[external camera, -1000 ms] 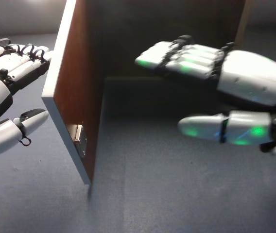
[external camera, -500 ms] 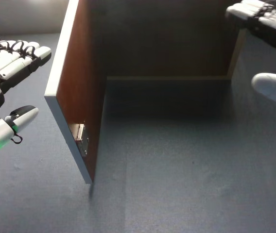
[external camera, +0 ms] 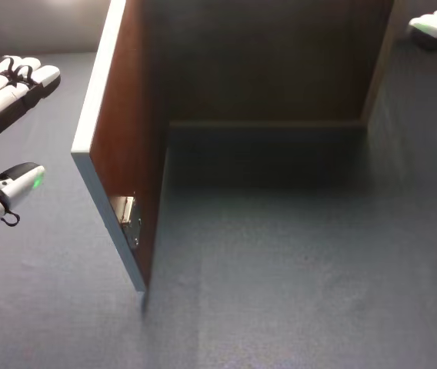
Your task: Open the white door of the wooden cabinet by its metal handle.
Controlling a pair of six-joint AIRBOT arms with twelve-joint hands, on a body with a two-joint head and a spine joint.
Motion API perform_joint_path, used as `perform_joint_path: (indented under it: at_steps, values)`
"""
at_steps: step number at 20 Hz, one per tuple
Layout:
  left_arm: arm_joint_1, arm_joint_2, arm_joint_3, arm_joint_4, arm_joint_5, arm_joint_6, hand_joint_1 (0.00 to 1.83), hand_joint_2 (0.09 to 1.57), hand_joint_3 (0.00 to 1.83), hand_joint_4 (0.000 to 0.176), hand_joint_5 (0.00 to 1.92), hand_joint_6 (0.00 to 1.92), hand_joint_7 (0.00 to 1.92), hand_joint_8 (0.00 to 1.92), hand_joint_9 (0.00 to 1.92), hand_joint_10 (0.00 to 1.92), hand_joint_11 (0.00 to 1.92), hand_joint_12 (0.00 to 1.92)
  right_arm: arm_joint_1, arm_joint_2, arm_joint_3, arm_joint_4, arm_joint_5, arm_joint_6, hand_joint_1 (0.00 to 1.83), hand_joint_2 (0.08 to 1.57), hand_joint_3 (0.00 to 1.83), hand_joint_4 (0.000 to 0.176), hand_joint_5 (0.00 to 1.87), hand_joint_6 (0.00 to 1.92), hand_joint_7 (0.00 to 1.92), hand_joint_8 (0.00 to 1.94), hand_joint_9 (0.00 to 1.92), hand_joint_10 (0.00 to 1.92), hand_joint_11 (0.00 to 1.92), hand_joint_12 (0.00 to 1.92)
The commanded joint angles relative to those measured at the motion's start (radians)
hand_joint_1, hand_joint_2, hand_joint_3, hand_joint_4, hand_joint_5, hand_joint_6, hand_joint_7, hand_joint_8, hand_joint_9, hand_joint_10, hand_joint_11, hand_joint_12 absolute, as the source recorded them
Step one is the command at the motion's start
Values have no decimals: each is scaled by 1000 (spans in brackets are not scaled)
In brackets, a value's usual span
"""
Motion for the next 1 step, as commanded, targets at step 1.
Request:
perform_joint_path:
  at_steps: [1]
  values:
    - [-2,11,-5,5,-140,-2,427,1461,2,0,153,6,157,7,138,6,0,458,-5,15,-5,34,155,2,388,1477,0,0,112,6,82,6,38,8,17,16]
